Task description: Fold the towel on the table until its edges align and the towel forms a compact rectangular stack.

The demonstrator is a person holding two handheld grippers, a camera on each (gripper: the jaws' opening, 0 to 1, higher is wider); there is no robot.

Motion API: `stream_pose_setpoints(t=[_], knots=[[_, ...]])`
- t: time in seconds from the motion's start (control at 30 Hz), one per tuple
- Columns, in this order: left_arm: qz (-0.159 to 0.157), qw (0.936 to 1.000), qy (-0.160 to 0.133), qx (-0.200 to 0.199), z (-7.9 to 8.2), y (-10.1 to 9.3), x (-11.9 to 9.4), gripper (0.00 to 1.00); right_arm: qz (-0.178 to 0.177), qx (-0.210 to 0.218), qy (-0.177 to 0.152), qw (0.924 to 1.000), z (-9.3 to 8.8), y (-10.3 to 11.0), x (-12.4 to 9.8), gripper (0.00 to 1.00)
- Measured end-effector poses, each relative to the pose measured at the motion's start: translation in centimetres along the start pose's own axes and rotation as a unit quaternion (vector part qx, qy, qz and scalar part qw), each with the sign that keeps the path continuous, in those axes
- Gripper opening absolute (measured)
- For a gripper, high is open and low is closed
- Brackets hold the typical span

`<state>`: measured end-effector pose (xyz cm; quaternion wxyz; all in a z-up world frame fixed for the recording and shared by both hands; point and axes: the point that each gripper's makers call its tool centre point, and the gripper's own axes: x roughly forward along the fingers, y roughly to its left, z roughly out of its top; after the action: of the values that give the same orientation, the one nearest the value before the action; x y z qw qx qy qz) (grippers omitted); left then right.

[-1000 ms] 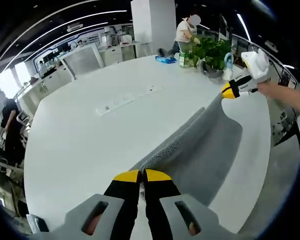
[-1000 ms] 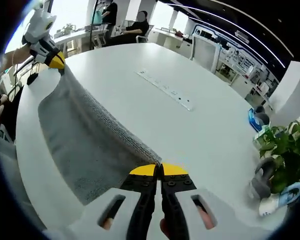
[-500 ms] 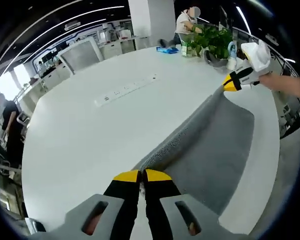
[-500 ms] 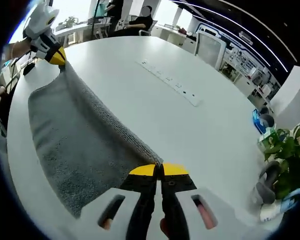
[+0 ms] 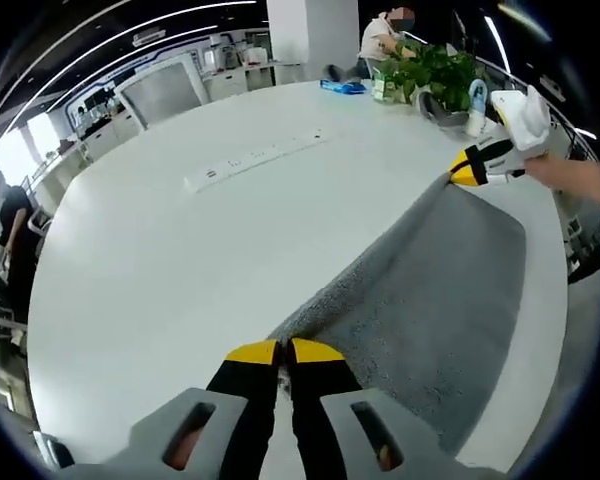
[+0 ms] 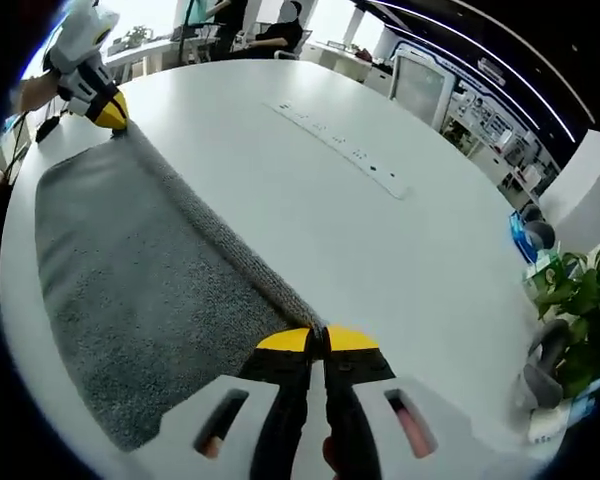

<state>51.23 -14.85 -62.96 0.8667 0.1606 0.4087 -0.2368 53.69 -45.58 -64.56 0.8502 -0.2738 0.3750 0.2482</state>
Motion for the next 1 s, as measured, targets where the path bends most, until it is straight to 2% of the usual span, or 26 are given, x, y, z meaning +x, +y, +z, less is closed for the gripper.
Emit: stream_pose_setpoints(t=[0.2,0.37,0.47,0.57,0.63,0.7,0.9,1.0], knots=[[0.006,1.0,-0.002,-0.003,-0.1,0.3,0.5,0.06,-0.001,0.022,-0.001,0.9998,-0.1,-0.2,0.1,0.04],[0.007,0.9999,-0.011,-0.006,0.3,0.4,-0.4,0.06,-0.01,0.012,-0.005,0.9999,0.3,-0.7,-1.0,0.06],[0.014,0.9998,-0.015,-0.005,0.4,0.5,-1.1,0.07,-0.01,0.028,-0.007,0.9995,0.6,-0.9,-1.9,0.05],[0.018,0.9996,-0.021,-0.004,0.7,0.6,-1.9,0.07,-0.006,0.047,-0.011,0.9988,0.5,-0.4,-3.0,0.05],[0.018,0.9995,-0.025,-0.004,0.9,0.5,-2.3,0.07,-0.008,0.045,-0.009,0.9989,0.1,0.2,-3.5,0.0],[0.015,0.9995,-0.028,-0.001,1.1,0.4,-2.5,0.06,-0.008,0.044,-0.005,0.999,-0.2,0.5,-3.8,0.0],[-0.002,0.9998,-0.02,0.006,1.2,-0.4,-1.9,0.05,-0.007,0.058,0.001,0.9983,-1.7,2.5,-5.5,0.0],[-0.023,0.9997,-0.002,0.002,0.7,-1.3,-1.1,0.02,-0.005,0.082,0.002,0.9966,-2.1,3.5,-6.7,0.0]])
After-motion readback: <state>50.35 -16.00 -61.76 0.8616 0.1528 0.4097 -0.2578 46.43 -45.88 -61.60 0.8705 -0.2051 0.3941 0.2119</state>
